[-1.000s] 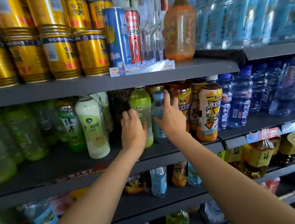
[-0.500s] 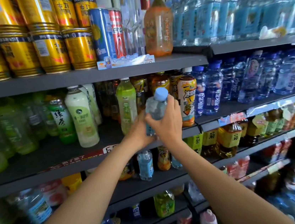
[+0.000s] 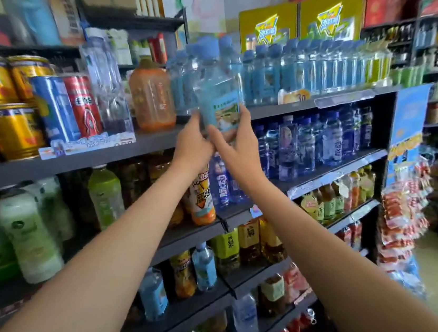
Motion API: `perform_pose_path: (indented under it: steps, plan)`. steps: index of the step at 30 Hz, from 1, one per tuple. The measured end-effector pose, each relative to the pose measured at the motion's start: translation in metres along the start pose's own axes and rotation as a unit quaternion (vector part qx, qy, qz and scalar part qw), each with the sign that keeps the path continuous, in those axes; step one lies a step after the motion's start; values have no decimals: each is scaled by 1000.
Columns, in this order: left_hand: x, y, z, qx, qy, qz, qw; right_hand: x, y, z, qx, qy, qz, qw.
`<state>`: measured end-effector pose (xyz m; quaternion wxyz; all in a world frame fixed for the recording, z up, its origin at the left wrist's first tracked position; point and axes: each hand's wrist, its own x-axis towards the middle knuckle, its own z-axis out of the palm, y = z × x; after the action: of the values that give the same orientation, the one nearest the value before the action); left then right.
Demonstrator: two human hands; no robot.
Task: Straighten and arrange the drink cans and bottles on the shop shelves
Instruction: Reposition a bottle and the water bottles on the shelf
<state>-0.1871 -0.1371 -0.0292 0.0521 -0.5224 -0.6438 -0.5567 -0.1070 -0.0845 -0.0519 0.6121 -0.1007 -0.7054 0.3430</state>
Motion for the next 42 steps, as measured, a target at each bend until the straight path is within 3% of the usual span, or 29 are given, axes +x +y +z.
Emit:
perform_pose_path:
  steps: [7, 12, 19, 27, 29, 32, 34, 38, 42]
  plan:
    - [99, 25, 69, 201, -49, 79, 975, 109, 47, -61, 13, 37, 12, 999]
    - [129, 9, 96, 417, -11, 73, 906, 183, 94, -87, -59, -86, 145, 984]
    - [134, -10, 111, 492, 11, 101, 864, 218, 120, -64, -82, -183, 131, 971]
    - [128, -12, 107, 523, -27, 99, 846, 223, 127, -45, -77, -176, 173, 966]
    - [124, -12, 106, 518, -18, 95, 850, 213, 127, -42, -121, -137, 136, 974]
    - [114, -9, 100, 507, 40, 83, 857, 195, 129, -41, -235, -16, -13, 972]
    - [109, -9, 93, 507, 66, 73, 857, 188, 128, -39, -284, -21, -33, 958]
    - [98, -13, 81, 512, 77, 63, 853, 178, 114, -30, -227, -24, -13, 974]
    - [86, -15, 65, 519, 106, 71, 845, 147, 90, -9, -135, -1, -125, 983]
